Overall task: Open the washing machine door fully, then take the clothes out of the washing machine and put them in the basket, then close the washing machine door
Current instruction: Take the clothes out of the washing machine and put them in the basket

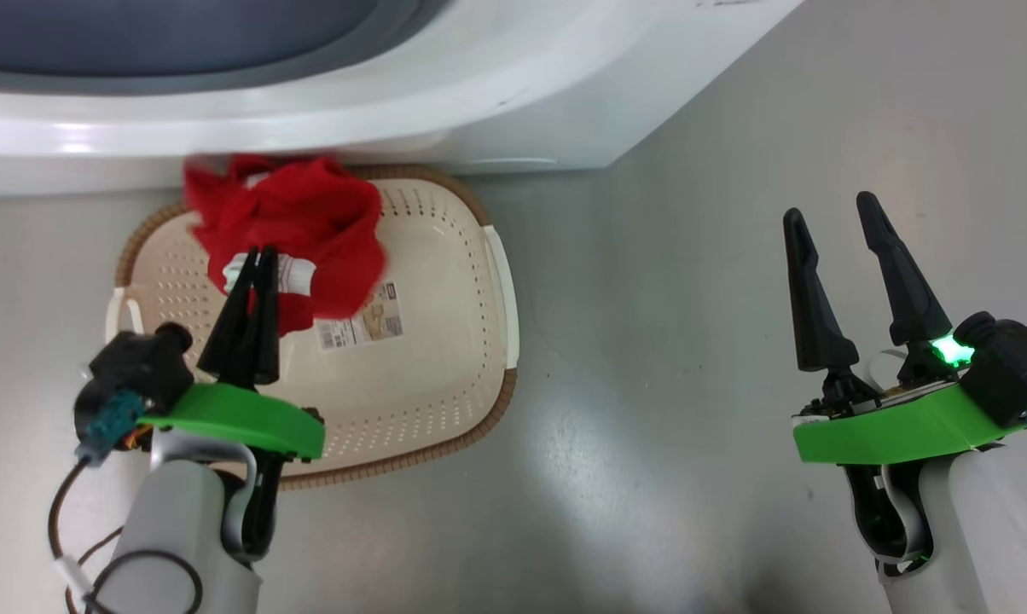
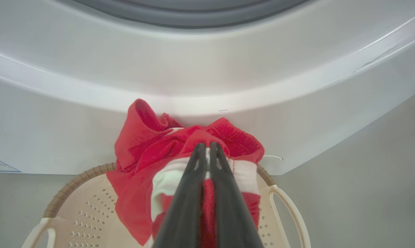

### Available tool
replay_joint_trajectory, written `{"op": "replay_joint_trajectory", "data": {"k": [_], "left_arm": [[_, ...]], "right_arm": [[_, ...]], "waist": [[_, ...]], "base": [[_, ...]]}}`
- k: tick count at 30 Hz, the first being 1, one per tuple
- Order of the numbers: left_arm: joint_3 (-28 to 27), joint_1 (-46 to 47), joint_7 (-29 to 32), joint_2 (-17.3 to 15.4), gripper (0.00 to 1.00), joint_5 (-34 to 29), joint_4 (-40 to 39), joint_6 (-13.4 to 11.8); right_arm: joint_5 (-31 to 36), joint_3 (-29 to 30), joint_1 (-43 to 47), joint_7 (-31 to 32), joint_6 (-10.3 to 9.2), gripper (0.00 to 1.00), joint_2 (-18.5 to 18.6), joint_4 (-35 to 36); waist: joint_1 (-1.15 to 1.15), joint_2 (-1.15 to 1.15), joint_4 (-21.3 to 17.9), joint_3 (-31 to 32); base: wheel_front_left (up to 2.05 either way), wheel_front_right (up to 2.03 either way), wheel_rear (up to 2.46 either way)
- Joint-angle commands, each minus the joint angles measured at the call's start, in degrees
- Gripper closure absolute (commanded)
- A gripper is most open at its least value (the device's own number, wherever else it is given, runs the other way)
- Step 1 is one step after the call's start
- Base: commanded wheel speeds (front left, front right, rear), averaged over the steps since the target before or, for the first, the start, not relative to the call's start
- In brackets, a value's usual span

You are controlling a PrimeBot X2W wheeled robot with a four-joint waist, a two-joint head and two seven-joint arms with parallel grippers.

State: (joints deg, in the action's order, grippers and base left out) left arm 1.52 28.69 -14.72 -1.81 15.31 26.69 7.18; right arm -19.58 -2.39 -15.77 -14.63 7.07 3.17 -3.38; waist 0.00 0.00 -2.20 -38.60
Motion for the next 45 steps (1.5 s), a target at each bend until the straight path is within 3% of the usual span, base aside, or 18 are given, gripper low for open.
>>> {"op": "replay_joint_trajectory", "data": {"k": [1, 14, 24, 31, 34, 35, 45], "left_arm": [[-1.33, 0.36, -0.28, -1.07, 1.0, 0.35, 0.18, 0.31], [1.04, 6.65, -0.28, -1.07, 1.0, -0.58, 14.26, 0.31], [1.14, 9.9, -0.28, -1.07, 1.0, -0.74, 20.04, 0.31], [1.03, 10.57, -0.28, -1.07, 0.52, -0.61, 21.4, 0.31], [0.97, 10.56, -0.28, -1.07, 0.08, -0.36, 21.29, 0.31], [0.91, 10.53, -0.28, -1.07, 0.0, -0.28, 21.16, 0.31], [0.33, 9.02, -0.28, -1.07, 0.0, 1.0, 19.74, 0.31]], "right_arm": [[0.65, -0.94, -0.35, -0.37, 0.42, 0.0, -0.19, 1.64], [1.05, -0.88, -1.6, -0.37, 0.42, 0.0, -0.25, 2.52], [1.26, -0.95, -1.99, -0.37, 0.42, 0.0, -0.26, 2.77], [1.37, -0.88, -2.02, -0.37, 0.42, 0.0, -0.27, 2.63], [1.37, -0.87, -2.07, -0.37, 0.42, 0.0, -0.27, 2.52], [1.36, -0.88, -2.11, -0.37, 0.42, 0.0, -0.27, 2.47], [1.38, -1.13, -1.84, -0.37, 0.42, 0.0, -0.28, 1.69]], "waist": [[0.0, 0.0, -0.26, -1.5], [0.0, 0.0, -0.47, -6.8], [0.0, 0.0, -0.66, -8.14], [0.0, 0.0, -0.65, -7.93], [0.0, 0.0, -0.53, -7.67], [0.0, 0.0, -0.49, -7.55], [0.0, 0.0, -0.1, -4.45]], "base": [[0.0, 0.0, 0.0], [0.0, 0.0, 0.0], [0.0, 0.0, 0.0], [0.0, 0.0, 0.0], [0.0, 0.0, 0.0], [0.0, 0.0, 0.0], [0.0, 0.0, 0.0]]}}
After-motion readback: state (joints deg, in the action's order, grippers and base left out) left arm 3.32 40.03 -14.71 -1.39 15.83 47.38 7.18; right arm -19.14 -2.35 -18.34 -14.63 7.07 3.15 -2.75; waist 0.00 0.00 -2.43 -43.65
